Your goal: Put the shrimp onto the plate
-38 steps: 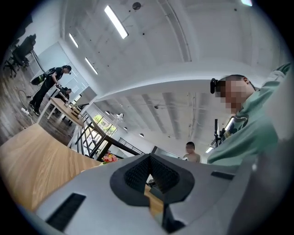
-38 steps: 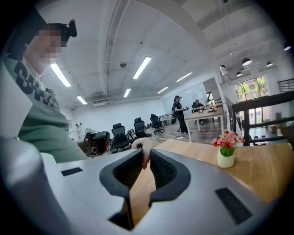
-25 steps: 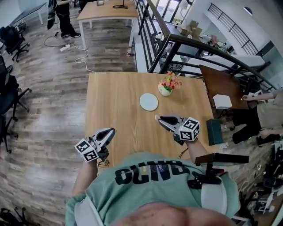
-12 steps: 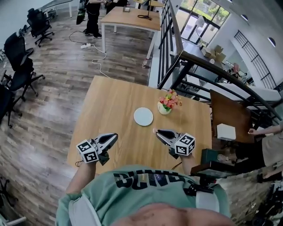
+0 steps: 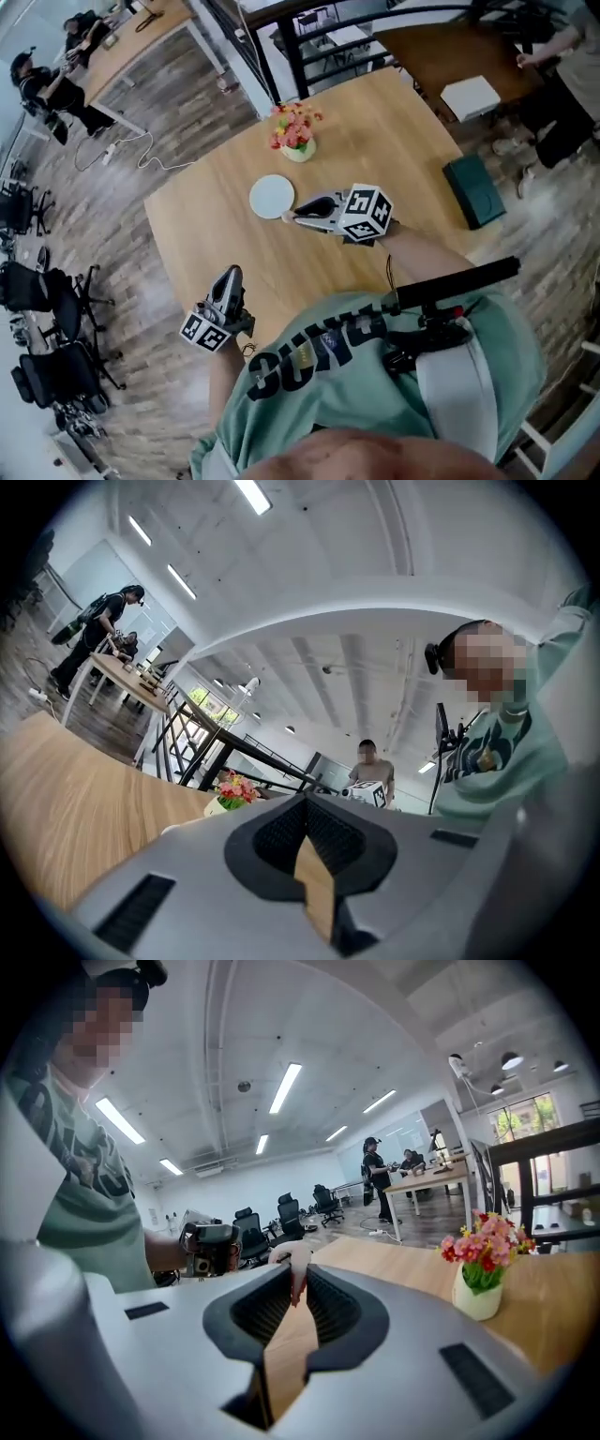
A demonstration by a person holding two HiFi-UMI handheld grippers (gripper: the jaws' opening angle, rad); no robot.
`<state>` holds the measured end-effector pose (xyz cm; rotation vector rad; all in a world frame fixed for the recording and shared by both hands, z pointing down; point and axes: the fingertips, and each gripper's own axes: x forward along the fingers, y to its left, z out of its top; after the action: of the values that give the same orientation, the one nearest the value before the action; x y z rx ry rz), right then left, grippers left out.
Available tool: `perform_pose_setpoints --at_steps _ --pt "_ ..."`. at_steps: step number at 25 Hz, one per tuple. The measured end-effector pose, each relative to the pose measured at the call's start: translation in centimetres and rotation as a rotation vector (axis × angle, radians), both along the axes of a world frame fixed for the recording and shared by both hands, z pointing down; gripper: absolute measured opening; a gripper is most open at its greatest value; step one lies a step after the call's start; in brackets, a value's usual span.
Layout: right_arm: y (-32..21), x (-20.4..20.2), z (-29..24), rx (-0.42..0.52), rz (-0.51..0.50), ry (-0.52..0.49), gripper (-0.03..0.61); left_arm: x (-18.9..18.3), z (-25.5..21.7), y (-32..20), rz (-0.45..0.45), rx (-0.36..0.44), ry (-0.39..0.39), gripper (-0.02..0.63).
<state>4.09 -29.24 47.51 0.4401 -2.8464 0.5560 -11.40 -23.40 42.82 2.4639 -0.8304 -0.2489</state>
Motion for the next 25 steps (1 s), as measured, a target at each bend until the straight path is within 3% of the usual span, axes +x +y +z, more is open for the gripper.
perform_pose_setpoints --at_steps 10,25 --pt "-0.9 -1.9 2.0 -0.005 -0.030 0.029 0.055 3.2 3.8 -1.3 0.079 -0.022 -0.021 -0.005" --pt "-6.8 -3.8 5.8 -0.013 -0.056 0.047 0.055 2.4 8.4 -6.3 0.054 -0.061 -0.049 -0.005"
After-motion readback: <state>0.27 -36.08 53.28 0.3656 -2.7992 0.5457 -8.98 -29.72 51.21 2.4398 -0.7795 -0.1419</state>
